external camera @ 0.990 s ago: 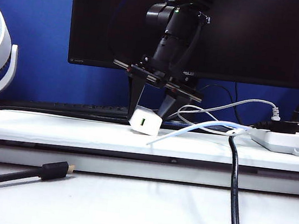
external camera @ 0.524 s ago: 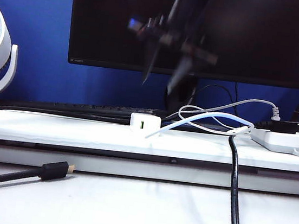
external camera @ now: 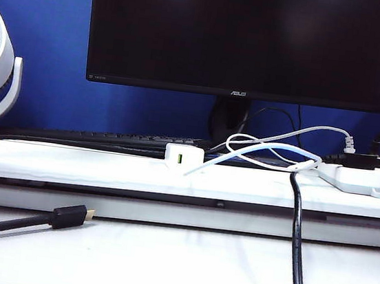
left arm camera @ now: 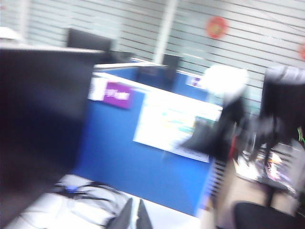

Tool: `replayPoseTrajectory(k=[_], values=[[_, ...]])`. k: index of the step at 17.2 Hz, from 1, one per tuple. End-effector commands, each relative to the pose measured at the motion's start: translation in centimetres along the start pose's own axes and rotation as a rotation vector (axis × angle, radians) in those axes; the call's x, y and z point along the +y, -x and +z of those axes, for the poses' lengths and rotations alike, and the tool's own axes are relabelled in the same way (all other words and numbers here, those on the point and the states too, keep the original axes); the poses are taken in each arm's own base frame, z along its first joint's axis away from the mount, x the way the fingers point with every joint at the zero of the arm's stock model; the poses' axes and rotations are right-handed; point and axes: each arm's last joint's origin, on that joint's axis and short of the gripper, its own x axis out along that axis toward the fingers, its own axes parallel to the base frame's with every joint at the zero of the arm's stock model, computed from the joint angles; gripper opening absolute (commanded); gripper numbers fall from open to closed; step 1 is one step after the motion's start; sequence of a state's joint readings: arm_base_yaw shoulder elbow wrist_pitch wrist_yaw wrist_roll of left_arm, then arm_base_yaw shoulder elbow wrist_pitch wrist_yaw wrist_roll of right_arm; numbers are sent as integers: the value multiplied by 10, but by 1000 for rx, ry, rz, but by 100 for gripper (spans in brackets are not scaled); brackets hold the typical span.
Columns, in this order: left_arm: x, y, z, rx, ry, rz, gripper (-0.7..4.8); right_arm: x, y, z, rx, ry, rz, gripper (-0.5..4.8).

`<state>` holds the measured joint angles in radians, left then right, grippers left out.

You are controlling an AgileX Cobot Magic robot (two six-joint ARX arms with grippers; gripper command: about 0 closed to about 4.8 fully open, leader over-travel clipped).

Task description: Pick up the Type-C charging cable and the charging base, insert one end of the Type-C charger into the corresponding slot on the base, and finally place the plugged-in charger back on the table.

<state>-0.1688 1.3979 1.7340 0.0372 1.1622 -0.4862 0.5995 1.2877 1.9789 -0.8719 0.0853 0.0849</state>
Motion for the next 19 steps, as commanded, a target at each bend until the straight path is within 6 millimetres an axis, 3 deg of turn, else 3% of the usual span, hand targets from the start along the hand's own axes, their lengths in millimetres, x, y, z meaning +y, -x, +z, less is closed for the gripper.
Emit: replayPoseTrajectory(k=[1, 3, 5, 6, 7, 9, 10, 11, 13, 15, 16, 19], values=[[-56, 19, 10, 19, -25, 46, -6, -5, 63, 7, -122, 107, 6, -7], [-101, 40, 3, 71, -58, 167, -6, -7, 93, -1, -148, 112, 20, -6], [-150, 65, -16, 167, -35, 318, -6, -9, 103, -23, -136, 110, 48, -6], [-174, 78, -26, 226, -61, 392, -6, -10, 103, -40, -151, 111, 71, -6], [-204, 93, -41, 281, -61, 443, -6, -11, 101, -72, -209, 95, 119, -6], [-222, 104, -58, 297, -39, 453, -6, -14, 90, -113, -253, 87, 121, -6], [-228, 110, -70, 302, -40, 487, -6, -16, 80, -145, -248, 76, 123, -7], [-229, 117, -93, 321, -30, 572, -6, -19, 66, -192, -184, 76, 108, -7], [-214, 120, -122, 343, -30, 675, -6, -22, 53, -237, -89, 29, 107, -7], [-188, 116, -148, 334, -29, 713, -6, -24, 43, -271, -65, 30, 82, -7], [-165, 111, -166, 320, -28, 724, -6, -26, 37, -292, -53, 25, 81, -7], [-119, 105, -203, 264, -3, 863, -6, -30, 30, -327, 3, -28, 18, -7]])
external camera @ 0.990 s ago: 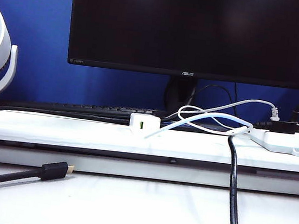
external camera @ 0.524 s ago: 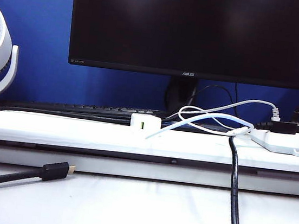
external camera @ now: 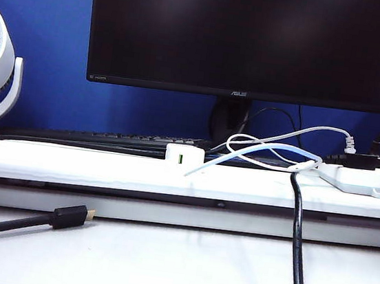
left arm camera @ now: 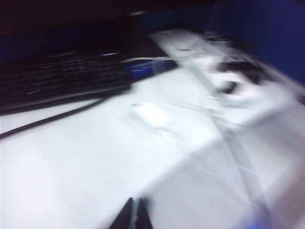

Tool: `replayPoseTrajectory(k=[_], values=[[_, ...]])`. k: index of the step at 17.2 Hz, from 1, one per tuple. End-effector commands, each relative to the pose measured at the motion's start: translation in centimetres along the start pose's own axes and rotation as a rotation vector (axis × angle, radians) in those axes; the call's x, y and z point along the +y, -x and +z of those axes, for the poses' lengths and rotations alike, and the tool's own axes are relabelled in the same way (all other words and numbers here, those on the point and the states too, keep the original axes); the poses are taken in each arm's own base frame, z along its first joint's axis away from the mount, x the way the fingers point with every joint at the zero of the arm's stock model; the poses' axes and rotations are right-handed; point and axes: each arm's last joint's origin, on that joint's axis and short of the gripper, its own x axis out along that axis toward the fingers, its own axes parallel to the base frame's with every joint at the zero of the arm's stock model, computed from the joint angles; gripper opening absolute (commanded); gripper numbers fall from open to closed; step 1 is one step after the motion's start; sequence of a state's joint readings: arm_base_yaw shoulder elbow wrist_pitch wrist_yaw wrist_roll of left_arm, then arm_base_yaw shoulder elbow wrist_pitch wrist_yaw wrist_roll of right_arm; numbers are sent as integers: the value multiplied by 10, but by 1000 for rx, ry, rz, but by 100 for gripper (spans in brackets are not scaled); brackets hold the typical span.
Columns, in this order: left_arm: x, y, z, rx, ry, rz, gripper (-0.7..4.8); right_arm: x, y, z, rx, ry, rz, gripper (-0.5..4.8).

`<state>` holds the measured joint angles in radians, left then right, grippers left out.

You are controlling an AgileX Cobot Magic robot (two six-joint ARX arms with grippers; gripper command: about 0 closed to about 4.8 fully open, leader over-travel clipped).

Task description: Pick up the Type-C charging cable and the charging base, insert one end of the Type-C charger into the corresponding slot on the base, and finally place the plugged-in charger back on the table.

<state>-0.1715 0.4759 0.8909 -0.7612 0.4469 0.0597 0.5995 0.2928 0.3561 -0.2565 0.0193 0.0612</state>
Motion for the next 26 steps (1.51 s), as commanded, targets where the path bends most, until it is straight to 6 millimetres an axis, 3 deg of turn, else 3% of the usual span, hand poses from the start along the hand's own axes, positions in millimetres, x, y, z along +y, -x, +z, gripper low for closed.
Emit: replayPoseTrajectory(k=[1, 6, 8, 9, 12, 20, 26], values=[[18, -31, -13, -90, 61, 113, -6, -3, -4, -19, -6, -65, -64, -6], [41, -84, -61, 32, 307, 141, -6, -6, -13, -55, 74, -64, -108, -6], [45, -95, -70, 13, 303, 136, -6, -7, -16, -66, 102, -61, -128, -6], [46, -106, -81, -57, 186, 126, -6, -8, -20, -81, 115, -64, -129, -6], [46, -113, -102, -78, 71, 139, -6, -9, -24, -96, 104, -68, -131, -6], [45, -118, -163, 37, 89, 141, -6, -10, -23, -99, 135, -63, -150, 0], [45, -118, -172, 60, 22, 135, -6, -10, -23, -99, 136, -63, -150, 0]])
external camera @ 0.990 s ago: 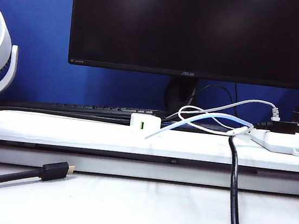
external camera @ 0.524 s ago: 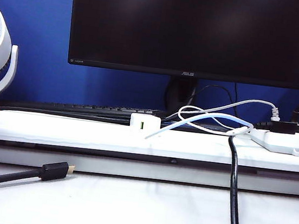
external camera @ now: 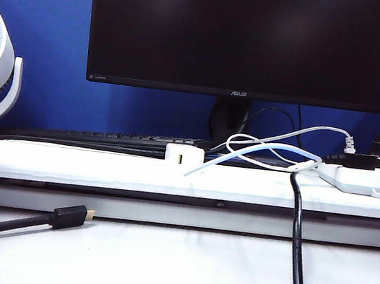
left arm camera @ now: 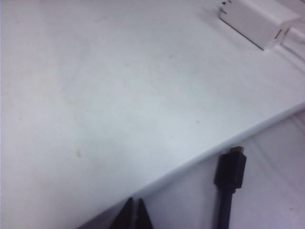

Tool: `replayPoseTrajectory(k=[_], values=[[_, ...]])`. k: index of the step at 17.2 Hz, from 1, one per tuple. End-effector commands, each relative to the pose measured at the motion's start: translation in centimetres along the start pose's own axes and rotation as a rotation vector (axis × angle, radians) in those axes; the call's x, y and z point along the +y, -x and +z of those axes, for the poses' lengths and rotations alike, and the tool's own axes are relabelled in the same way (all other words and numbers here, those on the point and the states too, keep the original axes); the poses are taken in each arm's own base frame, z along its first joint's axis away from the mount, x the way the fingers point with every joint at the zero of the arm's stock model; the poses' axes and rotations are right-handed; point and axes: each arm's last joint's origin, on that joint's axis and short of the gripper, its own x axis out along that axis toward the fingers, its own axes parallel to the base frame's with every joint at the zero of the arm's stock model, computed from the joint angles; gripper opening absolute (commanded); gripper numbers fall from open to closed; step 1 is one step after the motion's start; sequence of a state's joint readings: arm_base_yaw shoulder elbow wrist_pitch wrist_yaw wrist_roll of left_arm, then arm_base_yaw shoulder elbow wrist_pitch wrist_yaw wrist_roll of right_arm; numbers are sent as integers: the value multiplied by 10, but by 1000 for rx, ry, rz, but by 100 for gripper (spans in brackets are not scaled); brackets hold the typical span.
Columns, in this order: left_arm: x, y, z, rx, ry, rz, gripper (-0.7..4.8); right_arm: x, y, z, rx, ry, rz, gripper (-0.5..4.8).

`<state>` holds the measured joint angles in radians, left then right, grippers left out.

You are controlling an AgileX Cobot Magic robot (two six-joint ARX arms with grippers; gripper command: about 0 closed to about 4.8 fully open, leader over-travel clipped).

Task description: Pick up the Type-C charging cable and the charging base, insert one end of the Type-C charger into the corresponding slot on the base, and finally place the plugged-in charger back on the table.

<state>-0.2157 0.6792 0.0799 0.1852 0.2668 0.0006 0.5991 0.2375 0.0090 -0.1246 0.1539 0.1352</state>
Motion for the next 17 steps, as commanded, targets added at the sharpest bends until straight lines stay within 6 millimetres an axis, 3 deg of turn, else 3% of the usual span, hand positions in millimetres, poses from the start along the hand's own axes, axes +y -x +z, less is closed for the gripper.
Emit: replayPoseTrajectory(k=[1, 7, 13, 17], values=[[0, 0, 1, -18, -46, -6, -6, 0, -1, -1, -9, -4, 0, 0], [0, 1, -12, 121, -10, -10, -6, 0, -1, -2, -3, -3, -4, 0], [1, 1, -13, 129, -17, 29, -4, 0, 0, -3, 12, -1, -3, 0], [1, 1, -13, 128, 9, 18, -4, -4, 8, 8, -136, -36, -11, 0]])
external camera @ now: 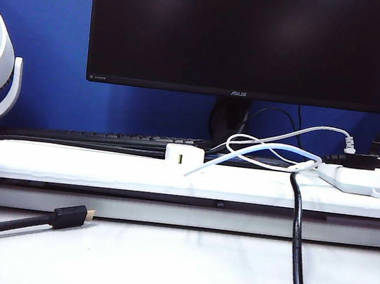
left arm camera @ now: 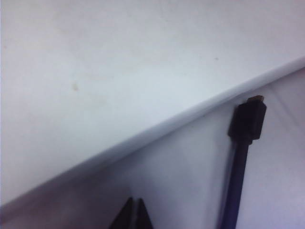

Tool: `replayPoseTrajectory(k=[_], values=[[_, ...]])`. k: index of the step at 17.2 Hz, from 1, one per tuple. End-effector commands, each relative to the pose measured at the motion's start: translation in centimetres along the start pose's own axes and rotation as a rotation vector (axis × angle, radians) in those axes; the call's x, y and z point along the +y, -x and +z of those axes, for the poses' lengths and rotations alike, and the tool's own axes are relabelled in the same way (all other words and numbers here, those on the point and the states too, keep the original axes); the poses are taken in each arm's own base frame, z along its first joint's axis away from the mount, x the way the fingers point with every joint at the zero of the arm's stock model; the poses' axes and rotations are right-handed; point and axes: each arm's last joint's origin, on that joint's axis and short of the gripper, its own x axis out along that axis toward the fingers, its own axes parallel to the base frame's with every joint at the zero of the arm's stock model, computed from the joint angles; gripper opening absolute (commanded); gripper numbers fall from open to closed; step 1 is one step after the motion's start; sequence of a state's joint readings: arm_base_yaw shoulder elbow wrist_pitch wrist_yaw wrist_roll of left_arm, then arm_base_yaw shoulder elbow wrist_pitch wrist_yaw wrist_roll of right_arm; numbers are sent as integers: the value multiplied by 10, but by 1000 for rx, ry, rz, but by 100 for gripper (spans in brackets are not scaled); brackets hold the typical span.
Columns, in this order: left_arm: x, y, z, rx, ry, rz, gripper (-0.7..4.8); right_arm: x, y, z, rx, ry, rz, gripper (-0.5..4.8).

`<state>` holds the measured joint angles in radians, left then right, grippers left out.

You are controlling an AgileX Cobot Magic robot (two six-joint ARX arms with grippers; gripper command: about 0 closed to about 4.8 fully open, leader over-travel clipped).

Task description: Pick up the Type-C charging cable and the charging base, insert one end of the Type-C charger into the corresponding slot on the base, and finally place the plugged-in charger back on the table.

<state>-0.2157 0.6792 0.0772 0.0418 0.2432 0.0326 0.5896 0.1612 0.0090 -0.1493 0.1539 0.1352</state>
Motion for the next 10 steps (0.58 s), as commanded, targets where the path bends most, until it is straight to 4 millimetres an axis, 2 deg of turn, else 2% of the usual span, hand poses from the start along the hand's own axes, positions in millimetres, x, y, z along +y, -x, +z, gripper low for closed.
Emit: replayPoseTrajectory(k=[1, 4, 10], values=[[0, 0, 2, -14, 4, -2, -4, -7, 7, 9, -143, -40, -14, 0], [0, 0, 1, -12, 4, -3, -4, -16, 9, 14, -203, -61, -40, 0], [-4, 3, 5, -58, -25, 12, -4, -31, 11, 15, -218, -90, -162, -1]])
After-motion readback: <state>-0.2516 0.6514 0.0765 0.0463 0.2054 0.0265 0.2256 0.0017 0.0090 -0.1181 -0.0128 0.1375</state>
